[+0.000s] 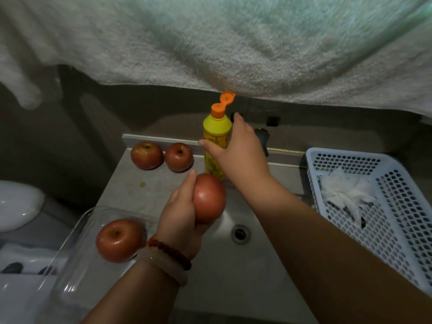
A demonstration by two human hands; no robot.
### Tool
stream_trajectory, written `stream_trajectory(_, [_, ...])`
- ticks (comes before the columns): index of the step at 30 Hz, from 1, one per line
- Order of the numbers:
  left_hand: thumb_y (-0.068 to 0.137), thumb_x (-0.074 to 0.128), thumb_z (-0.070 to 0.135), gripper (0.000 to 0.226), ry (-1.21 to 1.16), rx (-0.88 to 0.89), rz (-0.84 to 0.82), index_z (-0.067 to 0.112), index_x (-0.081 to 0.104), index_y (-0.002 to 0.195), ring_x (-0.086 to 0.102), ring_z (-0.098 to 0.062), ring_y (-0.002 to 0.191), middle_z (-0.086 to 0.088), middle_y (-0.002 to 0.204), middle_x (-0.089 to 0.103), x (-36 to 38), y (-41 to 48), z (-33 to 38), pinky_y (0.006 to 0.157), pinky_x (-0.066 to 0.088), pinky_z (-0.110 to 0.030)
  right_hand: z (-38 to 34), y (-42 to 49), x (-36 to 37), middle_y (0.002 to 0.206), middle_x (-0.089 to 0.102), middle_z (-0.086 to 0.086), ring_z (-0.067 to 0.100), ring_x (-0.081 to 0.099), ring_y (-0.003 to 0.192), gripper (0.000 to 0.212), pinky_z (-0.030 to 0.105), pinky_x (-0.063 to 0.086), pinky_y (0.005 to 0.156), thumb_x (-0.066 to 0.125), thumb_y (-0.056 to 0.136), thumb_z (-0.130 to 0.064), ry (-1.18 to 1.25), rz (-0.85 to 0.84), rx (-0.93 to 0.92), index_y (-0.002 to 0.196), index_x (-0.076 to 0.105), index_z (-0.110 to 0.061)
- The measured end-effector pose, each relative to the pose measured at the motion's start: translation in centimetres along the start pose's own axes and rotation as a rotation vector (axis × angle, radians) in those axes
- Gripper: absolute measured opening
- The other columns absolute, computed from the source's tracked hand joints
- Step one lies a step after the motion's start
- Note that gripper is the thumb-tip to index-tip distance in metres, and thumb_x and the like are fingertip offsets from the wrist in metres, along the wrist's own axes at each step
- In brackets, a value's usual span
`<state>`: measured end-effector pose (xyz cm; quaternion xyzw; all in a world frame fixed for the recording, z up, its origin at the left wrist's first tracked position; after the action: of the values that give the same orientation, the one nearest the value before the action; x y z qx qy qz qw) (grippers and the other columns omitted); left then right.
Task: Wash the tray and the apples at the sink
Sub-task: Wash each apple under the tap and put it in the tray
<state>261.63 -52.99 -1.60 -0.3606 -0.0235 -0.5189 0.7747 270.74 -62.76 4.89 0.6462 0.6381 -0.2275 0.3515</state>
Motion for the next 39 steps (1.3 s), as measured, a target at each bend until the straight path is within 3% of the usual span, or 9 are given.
stream_trajectory(3, [0.084, 0.062, 0.053, 0.028, -0.022, 0.02, 0.024, 0.031, 0.058, 0.101, 0.067, -0.027, 0.099, -0.006, 0.116, 0.065, -0.4, -0.4, 0.4, 0.087, 0.055, -0.049, -0.4, 1.8, 1.2, 0.136, 0.049, 0.013, 0.03, 0.046, 0.127, 0.083, 0.033, 0.039, 0.094, 0.075, 0.077, -0.048, 0.02, 0.014, 0.08, 0.139, 0.038, -0.007])
stream_trajectory(7, [0.083, 0.065, 0.053, 0.025, -0.028, 0.047, 0.046, 0.033, 0.057, 0.096, 0.068, -0.027, 0.099, -0.006, 0.115, 0.066, -1.2, -1.0, 0.9, 0.087, 0.055, -0.049, -0.2, 2.3, 2.5, 0.12, 0.058, 0.012, 0.029, 0.055, 0.112, 0.056, 0.025, 0.031, 0.073, 0.077, 0.079, -0.033, 0.145, 0.065, 0.129, 0.12, 0.049, -0.009])
stream_trajectory(15, [0.084, 0.064, 0.053, 0.024, 0.015, 0.136, 0.013, 0.034, 0.062, 0.1, 0.068, -0.023, 0.097, -0.001, 0.112, 0.067, -1.5, -1.7, 1.9, 0.087, 0.055, -0.05, -1.1, -3.4, -1.4, 0.108, 0.065, -0.006, 0.008, 0.062, 0.098, 0.056, 0.024, 0.049, 0.084, 0.082, 0.071, -0.035, 0.492, 0.427, -0.018, 0.119, 0.056, -0.023])
stream_trajectory(20, [0.086, 0.06, 0.052, 0.018, 0.075, 0.13, 0.007, 0.034, 0.059, 0.091, 0.066, -0.022, 0.096, 0.002, 0.105, 0.063, -1.4, -2.0, 2.2, 0.087, 0.055, -0.049, -1.9, -6.1, -5.7, 0.101, 0.066, -0.004, 0.006, 0.064, 0.091, 0.05, 0.027, 0.052, 0.082, 0.076, 0.075, -0.035, 0.725, 0.579, -0.102, 0.115, 0.059, -0.012])
stream_trajectory(25, [0.087, 0.058, 0.053, 0.016, 0.124, 0.125, -0.024, 0.037, 0.057, 0.091, 0.063, -0.02, 0.096, 0.005, 0.107, 0.06, -1.3, -2.7, 2.5, 0.087, 0.054, -0.046, -0.3, -8.6, -7.0, 0.094, 0.062, -0.015, 0.0, 0.059, 0.087, 0.038, 0.019, 0.046, 0.077, 0.066, 0.077, -0.045, 0.5, 0.418, -0.168, 0.11, 0.055, -0.03])
stream_trajectory(29, [0.091, 0.053, 0.052, 0.023, 0.229, 0.176, -0.052, 0.032, 0.058, 0.101, 0.062, -0.013, 0.084, 0.006, 0.102, 0.06, -1.3, -3.3, 2.8, 0.075, 0.055, -0.034, 0.8, -9.8, -5.7, 0.112, 0.056, -0.004, 0.002, 0.048, 0.098, 0.065, 0.004, 0.034, 0.082, 0.068, 0.073, -0.049, 0.093, 0.231, -0.327, 0.126, 0.055, -0.014])
stream_trajectory(33, [0.1, 0.039, 0.044, 0.063, 0.159, 0.167, -0.178, -0.019, 0.038, 0.101, 0.026, -0.056, 0.064, -0.045, 0.085, 0.033, -1.2, -2.9, 2.8, 0.049, 0.029, -0.021, 1.5, -9.8, -5.0, 0.12, 0.057, 0.013, 0.016, 0.048, 0.106, 0.074, 0.028, 0.044, 0.077, 0.074, 0.072, -0.037, -0.176, 0.16, -0.468, 0.135, 0.05, -0.007])
stream_trajectory(35, [0.1, 0.038, 0.041, 0.064, 0.117, 0.06, -0.116, -0.022, 0.031, 0.098, 0.02, -0.055, 0.065, -0.045, 0.082, 0.025, -1.6, -3.0, 1.9, 0.047, 0.027, -0.019, 1.7, -9.5, -5.4, 0.12, 0.057, 0.014, 0.025, 0.051, 0.106, 0.074, 0.037, 0.046, 0.077, 0.074, 0.07, -0.031, -0.291, 0.149, -0.514, 0.136, 0.049, -0.009])
stream_trajectory(39, [0.095, 0.05, 0.044, 0.053, 0.305, 0.276, -0.075, -0.007, 0.05, 0.111, 0.044, -0.048, 0.07, -0.036, 0.097, 0.048, -1.8, -3.0, 3.0, 0.053, 0.042, -0.018, 1.4, -9.3, -5.7, 0.12, 0.059, 0.006, 0.03, 0.056, 0.105, 0.073, 0.044, 0.035, 0.087, 0.08, 0.067, -0.019, -0.512, 0.187, -0.553, 0.134, 0.051, -0.021])
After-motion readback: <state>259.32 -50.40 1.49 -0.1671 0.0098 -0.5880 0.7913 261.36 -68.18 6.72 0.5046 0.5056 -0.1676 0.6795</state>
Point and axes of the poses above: each hand's wrist, its own y-axis towards the middle knuckle, its own x-axis out of the palm, z = x × y, the point moved 2 cm from there along y, towards the middle knuckle
